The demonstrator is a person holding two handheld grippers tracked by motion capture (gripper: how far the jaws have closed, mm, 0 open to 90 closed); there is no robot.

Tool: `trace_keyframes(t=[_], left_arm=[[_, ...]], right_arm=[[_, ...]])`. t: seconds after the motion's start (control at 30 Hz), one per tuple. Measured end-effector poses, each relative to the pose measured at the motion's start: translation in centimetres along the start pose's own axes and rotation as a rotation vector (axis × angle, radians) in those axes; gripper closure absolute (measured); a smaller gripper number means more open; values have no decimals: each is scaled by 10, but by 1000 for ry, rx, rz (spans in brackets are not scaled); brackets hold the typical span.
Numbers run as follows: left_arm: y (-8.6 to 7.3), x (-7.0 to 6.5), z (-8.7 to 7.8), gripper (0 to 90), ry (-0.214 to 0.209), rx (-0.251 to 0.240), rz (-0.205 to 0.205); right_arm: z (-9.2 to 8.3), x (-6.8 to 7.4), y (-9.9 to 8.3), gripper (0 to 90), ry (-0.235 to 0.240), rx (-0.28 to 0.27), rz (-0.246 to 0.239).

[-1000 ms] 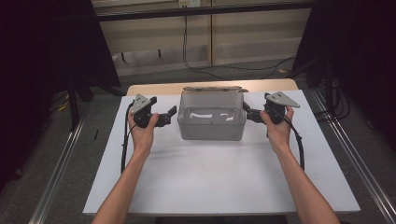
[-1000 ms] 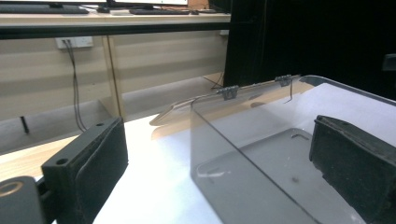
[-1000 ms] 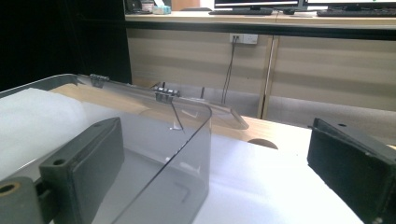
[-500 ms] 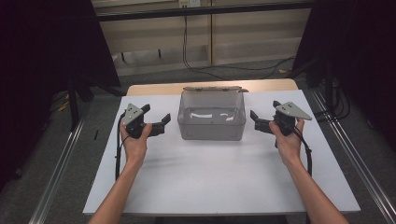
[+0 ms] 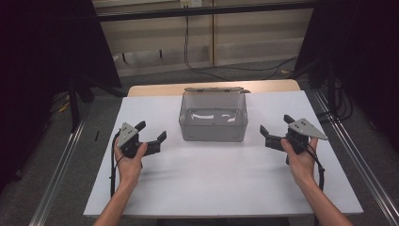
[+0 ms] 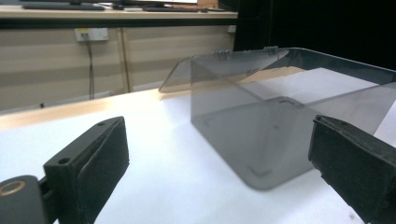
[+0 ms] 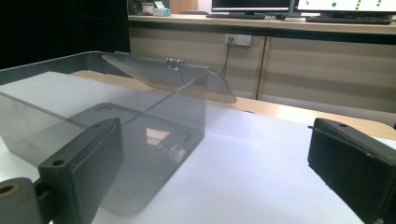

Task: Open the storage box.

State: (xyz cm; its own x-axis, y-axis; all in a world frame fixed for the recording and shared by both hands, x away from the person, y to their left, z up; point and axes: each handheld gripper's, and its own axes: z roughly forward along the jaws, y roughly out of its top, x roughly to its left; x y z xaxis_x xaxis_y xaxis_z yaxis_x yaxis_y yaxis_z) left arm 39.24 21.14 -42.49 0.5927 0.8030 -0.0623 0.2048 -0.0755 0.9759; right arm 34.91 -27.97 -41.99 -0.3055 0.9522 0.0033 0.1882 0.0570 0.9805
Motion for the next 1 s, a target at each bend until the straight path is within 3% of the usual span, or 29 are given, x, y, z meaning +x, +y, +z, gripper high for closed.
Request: trace_keyframes(t=[0.3, 0.53, 0.67, 0.77, 1.0], left_arm=[[-15, -10, -36, 48, 10, -37, -19], [-27, -17, -62, 39, 35, -33, -25], [-38, -22, -75, 40, 77, -24, -12], [-42, -24, -80, 40, 94, -20, -17], [-46, -30, -88, 40, 112, -31, -20]], right_arm=[[-37, 0, -11, 36, -26, -2, 4], [-66, 2, -20, 35, -42, -8, -18], [-76, 2, -27, 35, -54, -10, -5], [-82, 3, -29, 33, -62, 3, -26], [-93, 5, -37, 32, -75, 13, -15]])
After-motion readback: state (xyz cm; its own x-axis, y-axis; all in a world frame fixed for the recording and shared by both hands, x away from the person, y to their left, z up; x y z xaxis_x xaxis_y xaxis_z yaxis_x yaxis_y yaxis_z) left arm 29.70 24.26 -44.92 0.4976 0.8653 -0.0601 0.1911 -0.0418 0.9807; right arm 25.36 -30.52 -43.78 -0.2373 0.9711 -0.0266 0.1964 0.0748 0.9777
